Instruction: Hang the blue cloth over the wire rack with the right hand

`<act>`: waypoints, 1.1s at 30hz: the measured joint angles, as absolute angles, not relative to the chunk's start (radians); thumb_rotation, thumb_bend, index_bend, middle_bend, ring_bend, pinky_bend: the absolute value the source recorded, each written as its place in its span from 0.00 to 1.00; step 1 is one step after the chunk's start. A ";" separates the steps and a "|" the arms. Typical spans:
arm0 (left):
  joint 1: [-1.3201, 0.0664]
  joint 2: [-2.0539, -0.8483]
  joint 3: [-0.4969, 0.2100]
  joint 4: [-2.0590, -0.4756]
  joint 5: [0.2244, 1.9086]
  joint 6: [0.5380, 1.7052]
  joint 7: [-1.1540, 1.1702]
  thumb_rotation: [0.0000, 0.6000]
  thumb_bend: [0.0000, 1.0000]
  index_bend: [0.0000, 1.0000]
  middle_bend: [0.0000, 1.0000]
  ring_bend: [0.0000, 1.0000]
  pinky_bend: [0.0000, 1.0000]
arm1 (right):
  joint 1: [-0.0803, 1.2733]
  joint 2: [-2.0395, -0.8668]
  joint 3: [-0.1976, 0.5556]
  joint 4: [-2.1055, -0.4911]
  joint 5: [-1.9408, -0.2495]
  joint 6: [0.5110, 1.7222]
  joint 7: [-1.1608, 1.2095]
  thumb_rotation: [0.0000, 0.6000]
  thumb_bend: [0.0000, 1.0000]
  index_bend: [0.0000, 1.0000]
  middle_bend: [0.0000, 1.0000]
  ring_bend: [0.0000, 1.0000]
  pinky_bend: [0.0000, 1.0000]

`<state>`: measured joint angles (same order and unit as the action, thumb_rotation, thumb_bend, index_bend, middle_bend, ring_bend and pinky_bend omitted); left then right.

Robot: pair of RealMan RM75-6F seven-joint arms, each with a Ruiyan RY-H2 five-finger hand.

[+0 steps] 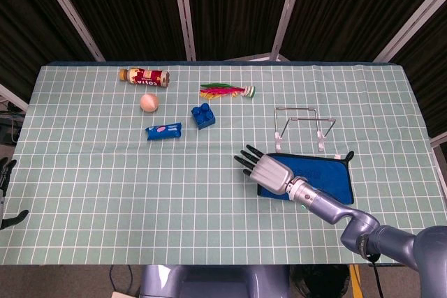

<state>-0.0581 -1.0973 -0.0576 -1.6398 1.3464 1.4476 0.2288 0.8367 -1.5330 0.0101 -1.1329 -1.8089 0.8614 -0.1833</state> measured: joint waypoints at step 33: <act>-0.072 -1.109 -0.056 -1.638 1.331 1.430 0.255 1.00 0.00 0.00 0.00 0.00 0.00 | 0.830 -1.586 -0.107 -0.960 -1.820 0.956 -0.130 1.00 0.19 0.42 0.04 0.00 0.00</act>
